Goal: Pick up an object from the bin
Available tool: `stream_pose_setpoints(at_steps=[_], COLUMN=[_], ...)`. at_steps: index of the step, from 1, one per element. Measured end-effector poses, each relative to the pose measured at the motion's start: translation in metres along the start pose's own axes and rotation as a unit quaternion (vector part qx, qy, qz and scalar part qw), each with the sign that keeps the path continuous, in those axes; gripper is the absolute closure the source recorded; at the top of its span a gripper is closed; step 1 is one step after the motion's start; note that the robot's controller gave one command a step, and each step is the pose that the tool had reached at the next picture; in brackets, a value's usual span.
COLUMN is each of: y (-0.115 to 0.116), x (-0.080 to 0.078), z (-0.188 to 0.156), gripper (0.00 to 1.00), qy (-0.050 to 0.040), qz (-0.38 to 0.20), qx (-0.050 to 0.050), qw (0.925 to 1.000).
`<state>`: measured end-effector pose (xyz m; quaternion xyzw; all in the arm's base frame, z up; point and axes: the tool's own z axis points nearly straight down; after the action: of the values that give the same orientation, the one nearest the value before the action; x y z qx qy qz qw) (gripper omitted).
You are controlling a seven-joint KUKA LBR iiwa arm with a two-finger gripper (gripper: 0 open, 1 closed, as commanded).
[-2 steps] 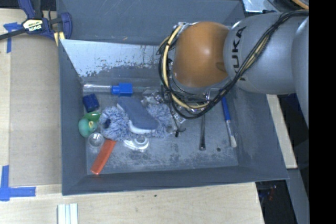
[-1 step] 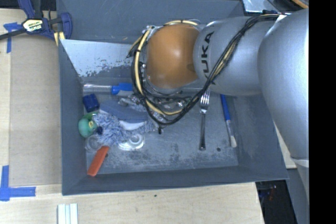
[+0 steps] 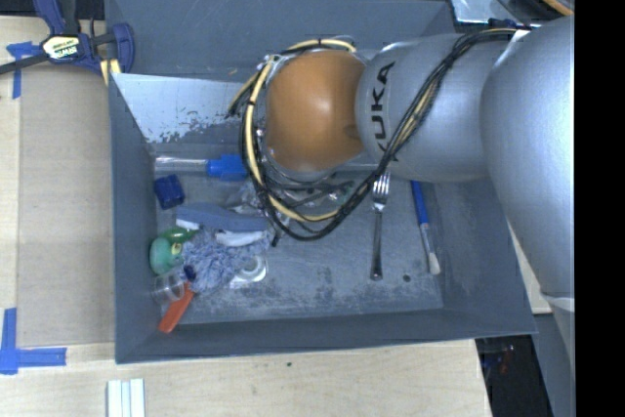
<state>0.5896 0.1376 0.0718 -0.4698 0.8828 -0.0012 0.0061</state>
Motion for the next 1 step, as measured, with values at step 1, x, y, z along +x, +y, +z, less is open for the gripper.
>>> stream_pose_setpoints(at_steps=[1], y=[0.0], x=[0.0], z=[-0.0002], gripper=[1.0], qy=[0.0], qz=[0.0], qx=[0.0], qw=[1.0])
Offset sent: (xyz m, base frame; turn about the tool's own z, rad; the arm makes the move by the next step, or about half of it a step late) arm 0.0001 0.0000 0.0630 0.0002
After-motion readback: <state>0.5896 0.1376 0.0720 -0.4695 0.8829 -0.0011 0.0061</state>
